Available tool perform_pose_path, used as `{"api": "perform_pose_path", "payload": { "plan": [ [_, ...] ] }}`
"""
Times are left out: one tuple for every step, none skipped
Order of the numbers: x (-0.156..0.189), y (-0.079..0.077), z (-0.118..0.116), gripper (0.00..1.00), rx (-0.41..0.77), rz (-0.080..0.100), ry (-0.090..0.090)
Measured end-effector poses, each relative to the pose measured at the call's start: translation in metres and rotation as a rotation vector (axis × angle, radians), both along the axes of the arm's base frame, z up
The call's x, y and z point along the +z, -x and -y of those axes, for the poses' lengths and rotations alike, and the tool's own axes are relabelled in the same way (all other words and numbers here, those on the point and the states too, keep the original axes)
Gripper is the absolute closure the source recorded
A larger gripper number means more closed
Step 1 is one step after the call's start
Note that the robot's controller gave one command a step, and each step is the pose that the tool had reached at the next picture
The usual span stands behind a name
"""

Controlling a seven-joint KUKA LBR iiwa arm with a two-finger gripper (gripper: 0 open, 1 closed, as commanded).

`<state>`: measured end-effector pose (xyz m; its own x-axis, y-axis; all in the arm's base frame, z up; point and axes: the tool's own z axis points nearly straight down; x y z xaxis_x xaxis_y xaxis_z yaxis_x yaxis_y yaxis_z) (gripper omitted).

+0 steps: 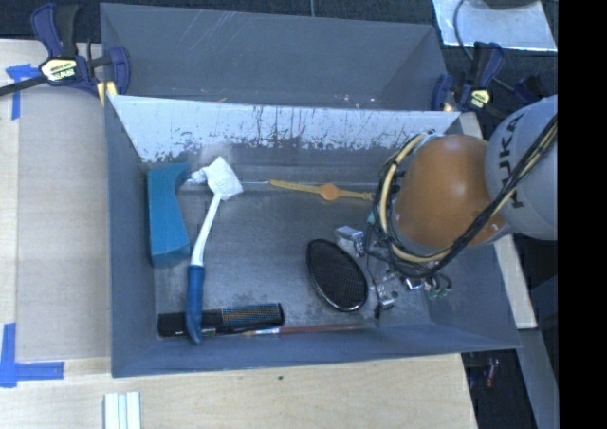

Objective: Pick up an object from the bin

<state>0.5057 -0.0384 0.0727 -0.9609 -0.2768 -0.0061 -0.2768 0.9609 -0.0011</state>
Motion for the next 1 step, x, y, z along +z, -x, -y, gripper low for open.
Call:
{"api": "perform_pose_path", "payload": {
  "plan": [
    [-0.0022, -0.0114, -0.0004, 0.0, -0.08, 0.004, 0.001]
  ]
}}
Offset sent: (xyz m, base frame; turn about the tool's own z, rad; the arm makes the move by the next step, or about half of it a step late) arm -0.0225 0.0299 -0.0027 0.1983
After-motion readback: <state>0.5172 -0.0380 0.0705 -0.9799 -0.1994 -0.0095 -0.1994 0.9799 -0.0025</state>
